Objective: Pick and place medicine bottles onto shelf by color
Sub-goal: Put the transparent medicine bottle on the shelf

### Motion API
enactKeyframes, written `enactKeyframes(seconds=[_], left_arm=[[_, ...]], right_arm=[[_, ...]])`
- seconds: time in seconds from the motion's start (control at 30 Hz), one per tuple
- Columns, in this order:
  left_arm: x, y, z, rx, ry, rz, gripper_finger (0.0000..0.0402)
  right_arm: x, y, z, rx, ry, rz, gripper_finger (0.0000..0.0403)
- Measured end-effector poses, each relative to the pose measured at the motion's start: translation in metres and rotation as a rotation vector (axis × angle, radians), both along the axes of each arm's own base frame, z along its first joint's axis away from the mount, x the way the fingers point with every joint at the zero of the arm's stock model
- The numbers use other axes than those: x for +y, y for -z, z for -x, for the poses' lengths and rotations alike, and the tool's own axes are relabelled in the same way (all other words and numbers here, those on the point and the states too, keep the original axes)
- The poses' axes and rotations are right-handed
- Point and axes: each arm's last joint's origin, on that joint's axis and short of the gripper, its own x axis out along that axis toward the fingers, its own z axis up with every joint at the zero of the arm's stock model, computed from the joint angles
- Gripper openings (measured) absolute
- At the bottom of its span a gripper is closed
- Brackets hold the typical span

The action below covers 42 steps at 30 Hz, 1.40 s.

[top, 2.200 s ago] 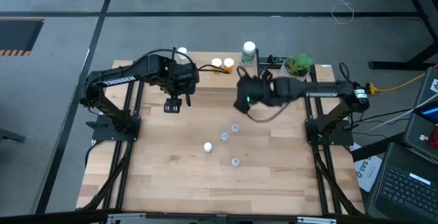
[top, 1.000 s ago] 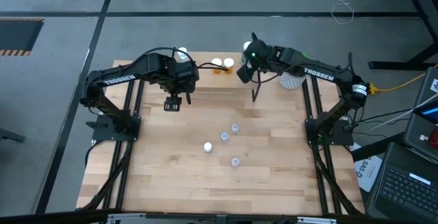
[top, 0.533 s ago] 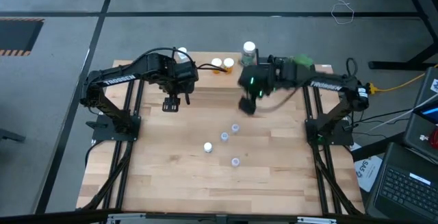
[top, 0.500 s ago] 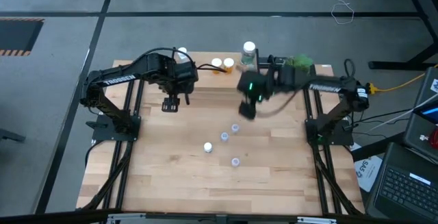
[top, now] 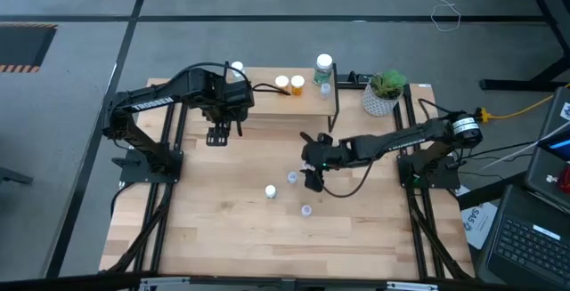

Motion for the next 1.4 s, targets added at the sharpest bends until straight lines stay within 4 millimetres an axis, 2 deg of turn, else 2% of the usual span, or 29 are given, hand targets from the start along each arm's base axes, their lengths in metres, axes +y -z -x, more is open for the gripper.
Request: enactKeyframes(seconds=[0.2, 0.6, 0.73, 0.83, 0.97, 1.13, 1.2, 1.3, 1.4], left_arm=[[0.000, 0.000, 0.000, -0.001, 0.005, -0.002, 0.0279], [0.000, 0.000, -0.001, -0.012, 0.007, -0.004, 0.0279], [0.000, 0.000, -0.001, -0.013, 0.007, -0.005, 0.0279], [0.000, 0.000, -0.001, -0.013, 0.007, -0.005, 0.0279], [0.000, 0.000, -0.001, -0.013, 0.007, -0.005, 0.0279], [0.000, 0.000, -0.001, -0.013, 0.006, -0.005, 0.0279], [0.000, 0.000, -0.001, -0.013, 0.007, -0.005, 0.0279], [0.000, 0.000, -0.001, -0.012, 0.007, -0.005, 0.0279], [0.000, 0.000, -0.001, -0.006, 0.007, -0.004, 0.0279]], right_arm=[[-0.001, 0.028, 0.011, -0.020, 0.012, -0.001, 0.0278], [-0.003, 0.052, 0.010, 0.003, 0.046, 0.027, 0.0278], [-0.004, 0.054, 0.008, -0.018, 0.078, 0.061, 0.0276], [-0.005, 0.054, 0.007, -0.020, 0.085, 0.066, 0.0258], [-0.005, 0.055, 0.008, -0.007, 0.091, 0.040, 0.0211], [-0.005, 0.054, 0.008, -0.018, 0.123, 0.014, 0.0143], [-0.005, 0.049, 0.004, -0.031, 0.130, 0.007, 0.0139], [-0.003, 0.031, -0.009, -0.082, 0.105, 0.036, 0.0139], [-0.006, 0.003, -0.021, -0.065, 0.099, 0.122, 0.0139]])
